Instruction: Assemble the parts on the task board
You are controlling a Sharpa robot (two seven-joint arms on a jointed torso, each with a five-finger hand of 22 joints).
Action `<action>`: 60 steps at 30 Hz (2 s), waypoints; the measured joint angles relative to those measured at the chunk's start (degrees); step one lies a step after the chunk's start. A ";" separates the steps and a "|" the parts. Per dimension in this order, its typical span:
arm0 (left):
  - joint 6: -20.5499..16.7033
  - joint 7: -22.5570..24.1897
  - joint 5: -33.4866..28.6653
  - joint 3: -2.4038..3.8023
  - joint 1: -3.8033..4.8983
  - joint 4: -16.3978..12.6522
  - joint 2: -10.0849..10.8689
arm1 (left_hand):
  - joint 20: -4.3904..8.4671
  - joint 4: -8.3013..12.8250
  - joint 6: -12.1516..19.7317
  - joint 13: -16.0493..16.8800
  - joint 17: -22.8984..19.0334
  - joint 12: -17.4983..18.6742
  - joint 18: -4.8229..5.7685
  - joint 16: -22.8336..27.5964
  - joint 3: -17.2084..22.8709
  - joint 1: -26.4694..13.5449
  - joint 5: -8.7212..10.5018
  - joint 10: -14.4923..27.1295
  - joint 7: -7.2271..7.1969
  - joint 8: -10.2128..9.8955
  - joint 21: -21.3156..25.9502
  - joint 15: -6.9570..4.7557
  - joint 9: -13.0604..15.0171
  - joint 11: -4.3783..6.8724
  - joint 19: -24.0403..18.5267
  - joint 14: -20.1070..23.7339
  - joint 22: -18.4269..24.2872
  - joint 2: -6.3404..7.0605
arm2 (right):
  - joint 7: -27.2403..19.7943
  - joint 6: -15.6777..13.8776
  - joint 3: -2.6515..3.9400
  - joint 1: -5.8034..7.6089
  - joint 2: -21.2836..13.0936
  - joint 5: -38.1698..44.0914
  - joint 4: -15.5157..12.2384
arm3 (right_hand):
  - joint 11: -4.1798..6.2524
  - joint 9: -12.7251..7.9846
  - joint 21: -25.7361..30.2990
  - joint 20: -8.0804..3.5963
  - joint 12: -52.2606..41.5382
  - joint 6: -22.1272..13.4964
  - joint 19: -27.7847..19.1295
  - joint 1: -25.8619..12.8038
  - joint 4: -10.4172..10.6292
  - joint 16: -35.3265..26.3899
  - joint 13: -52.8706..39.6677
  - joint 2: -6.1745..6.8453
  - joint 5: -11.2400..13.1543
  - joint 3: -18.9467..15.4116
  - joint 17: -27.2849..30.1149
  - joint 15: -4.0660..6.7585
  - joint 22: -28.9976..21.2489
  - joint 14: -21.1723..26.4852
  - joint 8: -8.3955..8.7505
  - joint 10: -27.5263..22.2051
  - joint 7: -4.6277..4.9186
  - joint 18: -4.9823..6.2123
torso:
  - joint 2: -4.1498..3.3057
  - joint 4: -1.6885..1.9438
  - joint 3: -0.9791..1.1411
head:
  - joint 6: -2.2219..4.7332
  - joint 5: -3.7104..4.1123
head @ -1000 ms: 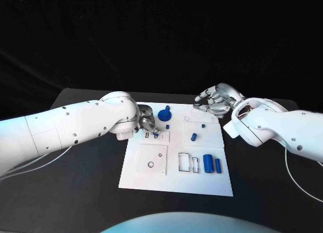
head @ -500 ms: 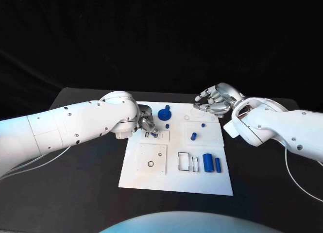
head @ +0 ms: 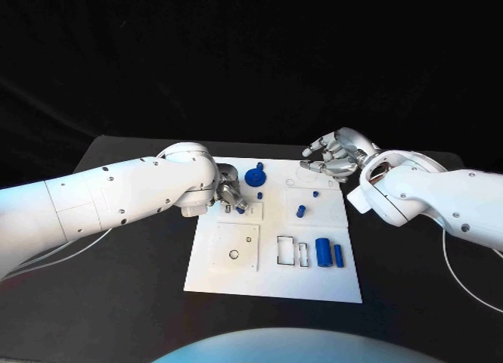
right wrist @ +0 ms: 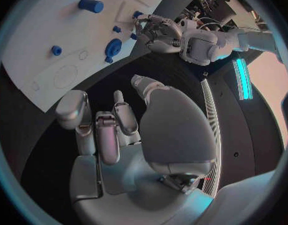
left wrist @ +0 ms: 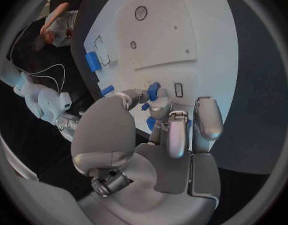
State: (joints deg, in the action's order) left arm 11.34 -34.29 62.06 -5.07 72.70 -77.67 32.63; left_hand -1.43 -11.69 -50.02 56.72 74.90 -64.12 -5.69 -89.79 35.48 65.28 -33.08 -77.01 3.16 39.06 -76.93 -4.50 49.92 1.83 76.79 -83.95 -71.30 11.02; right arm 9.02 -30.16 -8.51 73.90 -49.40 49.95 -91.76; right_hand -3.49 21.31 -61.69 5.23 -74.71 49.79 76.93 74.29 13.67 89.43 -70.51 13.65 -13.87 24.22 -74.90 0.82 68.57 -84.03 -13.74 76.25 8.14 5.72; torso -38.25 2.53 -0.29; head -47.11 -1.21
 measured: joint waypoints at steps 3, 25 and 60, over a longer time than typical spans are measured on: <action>0.00 0.02 0.04 0.00 -0.03 0.02 -0.06 | 0.00 0.00 0.00 0.08 0.00 0.00 0.00 0.00 0.00 0.00 -0.45 0.00 0.00 0.00 0.00 0.00 -0.01 0.00 0.00 0.00 -0.06 0.00 | 0.01 0.01 0.00 0.00 -0.03 0.00 -0.02 | 0.00 0.00 0.00 0.00 0.00 0.00 0.00 0.00 0.00 0.00 0.00 0.00 0.00 0.00 0.00 0.00 0.00 0.00 0.00 0.00 0.00 0.00 | 0.01 0.00 0.02 | -0.05 -0.02; -1.79 0.25 0.44 0.03 -0.42 -2.66 1.94 | 0.20 0.31 -0.10 0.72 0.00 -0.50 -0.01 0.00 -0.31 -0.70 -3.07 -0.63 0.09 0.37 -0.22 -0.37 0.20 0.21 0.20 -0.05 -0.61 0.24 | 0.02 0.03 0.00 -0.01 -0.20 0.00 -0.09 | 0.20 0.05 0.00 0.00 0.00 0.00 0.00 0.00 0.00 -0.23 0.06 0.00 0.00 0.00 0.00 0.00 -0.04 0.00 0.00 -0.20 0.00 0.00 | -0.01 -0.04 0.05 | -0.23 -0.02; -10.27 2.49 1.02 0.25 -2.24 -3.09 2.62 | 0.20 0.33 -0.39 0.93 0.00 -0.62 -0.02 0.00 -0.30 -1.25 -3.17 -1.24 0.01 0.63 -0.44 -0.41 0.37 0.41 0.20 0.01 -0.84 0.79 | 0.02 0.03 0.01 -0.03 -0.38 0.02 -0.14 | 0.20 0.13 0.00 0.00 0.00 0.00 0.00 -0.24 0.24 -0.24 0.05 -0.24 -0.23 0.24 0.00 0.00 -0.04 0.00 -0.44 -0.20 0.00 0.00 | 0.07 0.03 -0.01 | -0.96 -0.27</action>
State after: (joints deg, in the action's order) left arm 1.07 -31.80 63.08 -4.82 70.46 -80.75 35.25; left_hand -1.24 -11.36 -50.41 57.65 74.90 -64.73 -5.71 -89.79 35.18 64.03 -36.25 -78.25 3.17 39.68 -77.37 -4.91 50.29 2.24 76.98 -83.94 -72.14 11.82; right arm 9.04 -30.13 -8.51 73.87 -49.78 49.96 -91.90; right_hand -3.28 21.44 -61.70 5.24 -74.71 49.79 76.94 74.05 13.91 89.19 -70.46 13.41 -14.11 24.46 -74.90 0.82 68.53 -84.03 -14.18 76.05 8.14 5.71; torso -38.18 2.55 -0.30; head -48.07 -1.48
